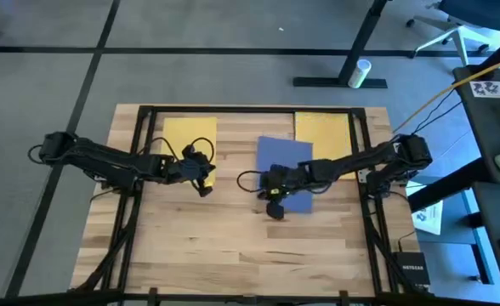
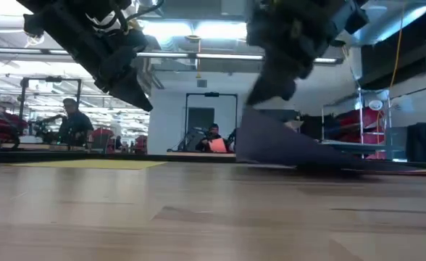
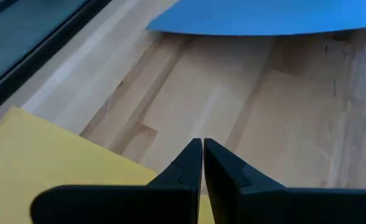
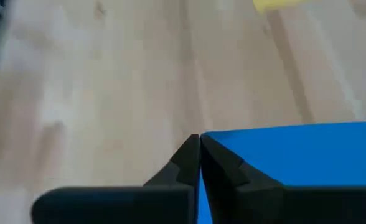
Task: Organize paper
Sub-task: Move the violet paper to the bottom left of the table
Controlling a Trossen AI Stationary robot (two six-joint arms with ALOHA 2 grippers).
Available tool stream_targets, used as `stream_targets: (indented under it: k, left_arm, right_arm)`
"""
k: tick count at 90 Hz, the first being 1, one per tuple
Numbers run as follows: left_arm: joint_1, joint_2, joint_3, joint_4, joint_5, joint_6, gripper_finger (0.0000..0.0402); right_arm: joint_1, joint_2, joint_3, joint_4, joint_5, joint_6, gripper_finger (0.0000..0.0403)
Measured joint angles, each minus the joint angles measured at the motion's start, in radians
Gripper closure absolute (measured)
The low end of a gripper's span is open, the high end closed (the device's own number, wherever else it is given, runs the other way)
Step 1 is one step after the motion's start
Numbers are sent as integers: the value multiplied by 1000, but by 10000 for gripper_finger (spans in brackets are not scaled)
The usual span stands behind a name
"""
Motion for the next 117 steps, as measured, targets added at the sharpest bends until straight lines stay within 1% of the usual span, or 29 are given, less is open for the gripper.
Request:
stream_targets:
  k: [9,27,33,37,41,47,52,57,62,72,79,85,97,109,117]
  left_arm:
    - [0,0,0,0,0,-3,402]
    - [0,0,0,10,0,-15,402]
    - [0,3,0,43,1,-17,402]
    - [1,12,0,83,15,-11,402]
    - [4,30,0,132,54,13,402]
    - [8,71,0,224,114,46,402]
    - [8,116,0,290,132,64,402]
    - [8,158,1,344,138,71,402]
    - [9,201,0,391,142,68,402]
    - [14,281,0,506,179,59,402]
    - [22,333,1,604,223,59,402]
    - [32,378,19,653,274,61,402]
    - [47,474,102,653,347,88,402]
    - [63,571,217,593,374,134,402]
    - [80,629,303,522,395,168,402]
  right_arm:
    - [2,0,0,37,-3,2,368]
    - [-1,0,0,39,-7,6,284]
    - [-1,0,0,38,-11,2,274]
    - [-1,-4,0,25,-11,-3,279]
    - [-1,-11,0,-2,-7,-13,293]
    - [0,-22,0,-37,11,-23,332]
    - [0,-32,0,-63,18,-24,373]
    - [1,-46,0,-68,19,-30,392]
    - [13,-66,0,-90,34,-45,393]
    - [55,-110,0,-149,138,-120,401]
    - [84,-140,-10,-205,202,-154,402]
    - [95,-167,-49,-206,224,-154,402]
    - [97,-209,-176,-173,257,-87,402]
    - [78,-267,-281,-153,317,4,403]
    - [59,-318,-328,-157,359,54,403]
